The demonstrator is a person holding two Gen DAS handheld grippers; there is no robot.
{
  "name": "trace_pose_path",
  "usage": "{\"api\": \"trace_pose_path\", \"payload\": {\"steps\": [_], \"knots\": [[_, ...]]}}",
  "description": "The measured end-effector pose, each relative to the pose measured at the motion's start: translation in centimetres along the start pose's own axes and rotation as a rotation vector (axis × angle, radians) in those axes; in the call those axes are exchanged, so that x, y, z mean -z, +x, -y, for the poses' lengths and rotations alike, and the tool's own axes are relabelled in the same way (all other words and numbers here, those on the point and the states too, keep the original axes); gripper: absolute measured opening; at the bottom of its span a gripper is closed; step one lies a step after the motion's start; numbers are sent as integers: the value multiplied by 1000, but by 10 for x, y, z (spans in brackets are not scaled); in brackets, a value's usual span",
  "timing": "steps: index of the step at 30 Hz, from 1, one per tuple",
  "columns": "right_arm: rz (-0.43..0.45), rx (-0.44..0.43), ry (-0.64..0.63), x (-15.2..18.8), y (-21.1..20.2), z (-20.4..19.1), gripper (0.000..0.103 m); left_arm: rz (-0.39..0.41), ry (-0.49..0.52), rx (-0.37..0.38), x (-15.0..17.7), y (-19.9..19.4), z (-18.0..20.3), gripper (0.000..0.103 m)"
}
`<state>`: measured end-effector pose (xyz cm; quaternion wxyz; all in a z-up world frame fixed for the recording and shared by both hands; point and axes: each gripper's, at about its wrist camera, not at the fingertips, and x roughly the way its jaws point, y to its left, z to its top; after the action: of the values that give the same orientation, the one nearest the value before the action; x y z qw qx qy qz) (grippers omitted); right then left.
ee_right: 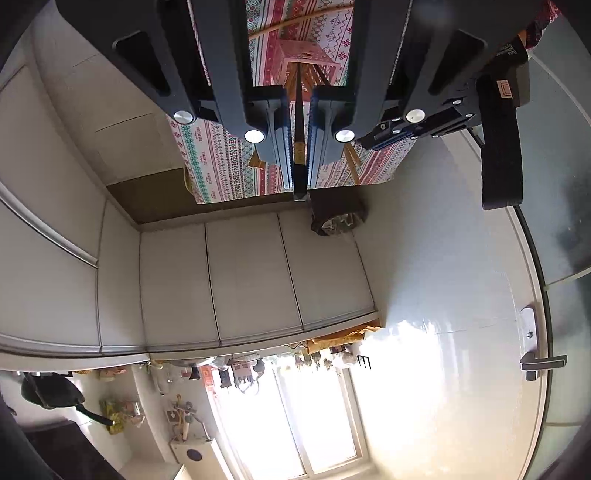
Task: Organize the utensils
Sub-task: 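Lower the black chopstick into the pink cup and open the left tool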
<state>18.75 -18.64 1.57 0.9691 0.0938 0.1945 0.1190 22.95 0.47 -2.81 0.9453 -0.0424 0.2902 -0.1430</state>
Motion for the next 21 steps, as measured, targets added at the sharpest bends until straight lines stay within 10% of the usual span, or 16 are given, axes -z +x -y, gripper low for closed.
{"api": "trace_pose_path", "payload": {"steps": [9,14,21], "knots": [[6,2,-13,0,4,-8,7,74,-42,11,-5,-28,-12,42],[14,-1,-20,2,4,-12,7,155,-56,-13,-3,-52,-13,96],[9,6,-16,6,15,-15,7,207,-48,-28,-7,-75,-13,96]]}}
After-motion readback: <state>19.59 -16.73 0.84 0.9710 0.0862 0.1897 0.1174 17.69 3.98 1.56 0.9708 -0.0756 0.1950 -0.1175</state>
